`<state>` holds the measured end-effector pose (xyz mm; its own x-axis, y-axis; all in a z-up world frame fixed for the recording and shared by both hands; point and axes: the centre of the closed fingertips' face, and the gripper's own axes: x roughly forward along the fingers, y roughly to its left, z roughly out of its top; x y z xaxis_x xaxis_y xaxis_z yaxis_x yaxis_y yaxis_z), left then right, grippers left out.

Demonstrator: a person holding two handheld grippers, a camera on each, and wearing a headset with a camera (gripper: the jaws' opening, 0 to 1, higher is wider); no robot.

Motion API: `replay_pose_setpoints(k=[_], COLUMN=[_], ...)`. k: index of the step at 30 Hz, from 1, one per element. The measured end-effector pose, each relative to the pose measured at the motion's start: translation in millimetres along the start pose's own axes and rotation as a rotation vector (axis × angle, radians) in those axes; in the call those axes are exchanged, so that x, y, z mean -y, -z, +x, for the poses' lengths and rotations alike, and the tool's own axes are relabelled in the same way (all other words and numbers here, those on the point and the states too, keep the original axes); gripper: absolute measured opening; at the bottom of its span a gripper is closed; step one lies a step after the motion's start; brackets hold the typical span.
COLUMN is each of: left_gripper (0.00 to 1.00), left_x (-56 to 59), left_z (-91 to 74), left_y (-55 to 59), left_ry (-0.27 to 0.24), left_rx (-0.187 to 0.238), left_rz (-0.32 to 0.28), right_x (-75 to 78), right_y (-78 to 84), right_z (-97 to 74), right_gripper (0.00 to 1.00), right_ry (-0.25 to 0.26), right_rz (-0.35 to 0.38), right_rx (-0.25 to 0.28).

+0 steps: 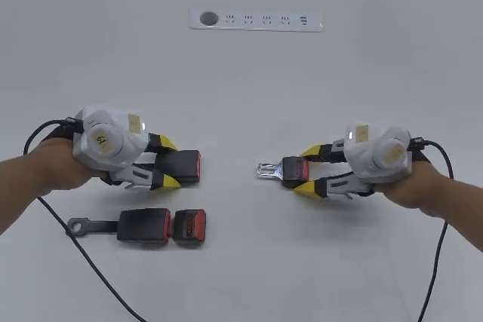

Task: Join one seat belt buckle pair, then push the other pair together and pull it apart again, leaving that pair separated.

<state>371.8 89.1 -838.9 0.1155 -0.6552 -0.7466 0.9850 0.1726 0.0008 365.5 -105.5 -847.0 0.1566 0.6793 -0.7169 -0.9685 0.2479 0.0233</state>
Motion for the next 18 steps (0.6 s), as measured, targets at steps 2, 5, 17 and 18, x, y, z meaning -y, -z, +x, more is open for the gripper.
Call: replay_pose_setpoints(k=[2, 5, 17, 18], left_gripper=[0.37, 0.37, 0.36, 0.36], left_x=[0.2, 0.8, 0.3, -0.5], left_z=[0.4, 1.6, 6.9, 7.8], left_y=[0.0, -0.8, -0.9, -1.0], left_ry=[0.000, 0.009, 0.016, 0.018], left_rx=[0.005, 0.002, 0.007, 0.007], left_rz=[-0.001, 0.010, 0.015, 0.014], right_x=[-0.2, 0.0, 2.6, 2.8], right_y=[-0.3, -0.6, -2.0, -2.9], right_z=[-0.9, -1.3, 2.4, 3.0], right_gripper=[0.34, 0.34, 0.34, 0.34], right_ry=[-0.008, -0.018, -0.026, -0.026], right_rz=[0.006, 0.012, 0.042, 0.043], right_rx=[0.012, 0.028, 0.063, 0.066])
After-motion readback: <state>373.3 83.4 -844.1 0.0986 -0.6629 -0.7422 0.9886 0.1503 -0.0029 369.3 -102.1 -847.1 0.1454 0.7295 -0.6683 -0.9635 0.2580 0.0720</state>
